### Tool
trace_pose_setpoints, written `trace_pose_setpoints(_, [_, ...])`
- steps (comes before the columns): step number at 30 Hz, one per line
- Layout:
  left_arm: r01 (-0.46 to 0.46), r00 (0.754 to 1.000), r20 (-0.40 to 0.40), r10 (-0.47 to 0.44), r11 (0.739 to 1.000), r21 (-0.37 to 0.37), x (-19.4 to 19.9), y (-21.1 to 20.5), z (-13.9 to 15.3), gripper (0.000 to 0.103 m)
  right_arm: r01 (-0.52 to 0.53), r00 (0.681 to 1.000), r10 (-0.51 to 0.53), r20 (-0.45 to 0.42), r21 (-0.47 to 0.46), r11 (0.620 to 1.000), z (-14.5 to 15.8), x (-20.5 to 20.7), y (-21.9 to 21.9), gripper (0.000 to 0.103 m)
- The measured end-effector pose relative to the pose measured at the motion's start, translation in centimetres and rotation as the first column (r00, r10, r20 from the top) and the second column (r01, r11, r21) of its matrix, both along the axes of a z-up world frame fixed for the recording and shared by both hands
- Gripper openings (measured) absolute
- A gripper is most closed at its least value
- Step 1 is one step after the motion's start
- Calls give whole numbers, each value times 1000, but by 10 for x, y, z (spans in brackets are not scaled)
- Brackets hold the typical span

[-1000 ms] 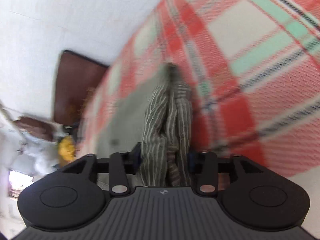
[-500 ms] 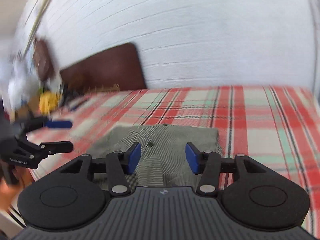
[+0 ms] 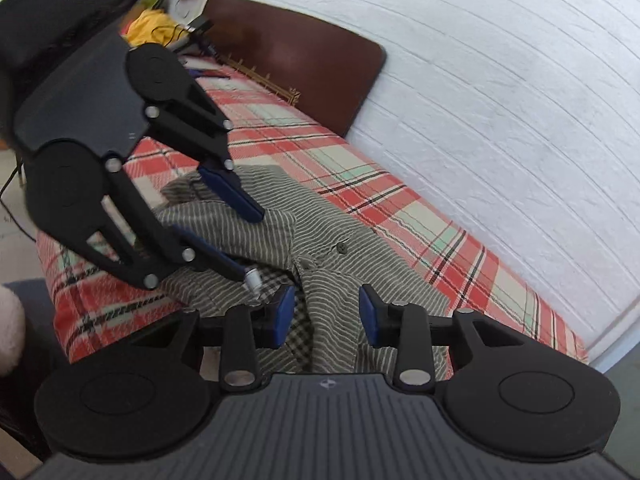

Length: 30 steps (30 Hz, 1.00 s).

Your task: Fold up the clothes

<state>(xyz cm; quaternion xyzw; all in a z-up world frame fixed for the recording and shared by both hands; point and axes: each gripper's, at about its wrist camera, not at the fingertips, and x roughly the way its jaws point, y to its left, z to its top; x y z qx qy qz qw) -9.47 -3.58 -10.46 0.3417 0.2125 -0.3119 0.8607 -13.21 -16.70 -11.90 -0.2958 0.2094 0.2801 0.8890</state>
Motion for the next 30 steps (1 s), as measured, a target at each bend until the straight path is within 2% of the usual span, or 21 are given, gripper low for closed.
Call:
trace_pose_setpoints(3, [-22, 1000, -18, 22, 1000, 5, 9, 5, -7, 43, -16, 1000, 16, 1, -42, 999, -7, 4, 6, 37])
trace_pose_setpoints(4, [-27, 999, -25, 28, 1000, 5, 11, 6, -9, 33, -17, 1000, 17, -2, -58, 998, -11, 7, 7, 37])
trace_pose_setpoints(5, [-31, 999, -30, 32, 999, 4, 13, 7, -10, 16, -17, 1000, 16, -3, -74, 997, -14, 10, 9, 37])
trace_pose_setpoints(6, [-41, 999, -31, 41, 999, 2, 14, 9, -11, 7, -15, 1000, 14, -7, -89, 996, -17, 13, 11, 36])
trace_pose_setpoints(7, [-59, 998, -26, 59, 998, -9, 16, 11, -10, 3, -12, 1000, 11, -12, -102, 995, -20, 15, 12, 31])
trace_pose_setpoints(8, [-78, 997, -20, 78, 997, -25, 17, 15, -8, 3, -10, 1000, 8, -17, -116, 993, -22, 18, 13, 4])
trace_pose_setpoints(12, [-143, 990, -19, 141, 984, -104, 22, 30, 3, 3, -26, 999, 28, 31, -87, 996, -12, 9, 15, 5])
trace_pose_setpoints(15, [-165, 984, -84, 155, 977, -137, 29, 38, -9, 6, -36, 999, 37, 10, -108, 993, -23, 12, 17, 5])
trace_pose_setpoints(18, [-166, 985, -63, 159, 978, -130, 23, 36, -15, 14, -32, 999, 33, 11, -113, 993, -33, 13, 16, 7])
trace_pose_setpoints(19, [-166, 985, -58, 160, 977, -136, 21, 36, -13, 25, -27, 999, 29, 19, -100, 995, -31, 11, 14, 7])
trace_pose_setpoints(20, [-171, 985, -55, 165, 975, -145, 20, 38, -11, 41, -20, 999, 22, 29, -84, 996, -28, 9, 12, 8])
trace_pose_setpoints(21, [-177, 984, -48, 172, 972, -152, 17, 40, -10, 53, -13, 999, 15, 38, -68, 998, -24, 6, 10, 12])
trace_pose_setpoints(22, [-183, 983, -38, 179, 971, -154, 13, 42, -7, 62, -6, 999, 8, 48, -51, 999, -21, 4, 7, 13])
trace_pose_setpoints(27, [-204, 977, 28, 210, 968, -143, -11, 47, 4, 62, 37, 997, -37, 68, -7, 999, -11, -14, -5, 13])
trace_pose_setpoints(30, [-156, 979, 113, 167, 983, -101, -32, 36, 9, 62, 45, 996, -45, 75, -10, 999, -10, -23, -5, 13])
